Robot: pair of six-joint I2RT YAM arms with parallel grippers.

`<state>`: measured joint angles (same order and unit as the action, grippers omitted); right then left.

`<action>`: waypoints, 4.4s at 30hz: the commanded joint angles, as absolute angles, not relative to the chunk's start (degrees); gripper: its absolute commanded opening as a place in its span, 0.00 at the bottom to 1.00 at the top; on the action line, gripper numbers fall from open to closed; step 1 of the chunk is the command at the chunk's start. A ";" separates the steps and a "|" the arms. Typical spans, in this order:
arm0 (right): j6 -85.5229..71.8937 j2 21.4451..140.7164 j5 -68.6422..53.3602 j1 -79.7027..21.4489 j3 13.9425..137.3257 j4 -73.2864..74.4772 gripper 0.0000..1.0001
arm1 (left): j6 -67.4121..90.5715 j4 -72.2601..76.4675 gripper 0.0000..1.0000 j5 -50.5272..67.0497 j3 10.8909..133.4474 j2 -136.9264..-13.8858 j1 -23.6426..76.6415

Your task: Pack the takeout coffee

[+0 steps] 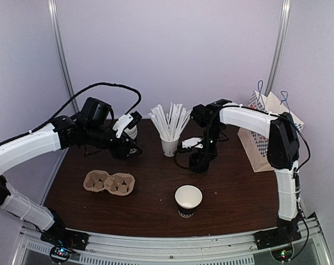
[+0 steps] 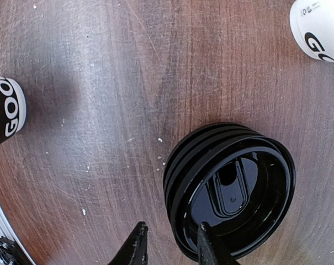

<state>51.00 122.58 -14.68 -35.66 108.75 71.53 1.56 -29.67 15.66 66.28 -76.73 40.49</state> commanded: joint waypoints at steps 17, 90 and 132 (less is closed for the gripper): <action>49.46 124.57 -13.95 -36.04 110.31 72.90 0.20 | 0.88 -28.48 0.58 17.50 67.06 -76.17 40.17; 43.53 124.61 -11.56 -36.14 108.29 68.74 0.21 | 0.78 -28.67 0.59 18.08 67.12 -77.30 40.17; 6.58 91.78 -75.62 -33.27 97.81 52.65 0.10 | -48.24 45.68 0.76 -18.70 50.67 -85.29 73.98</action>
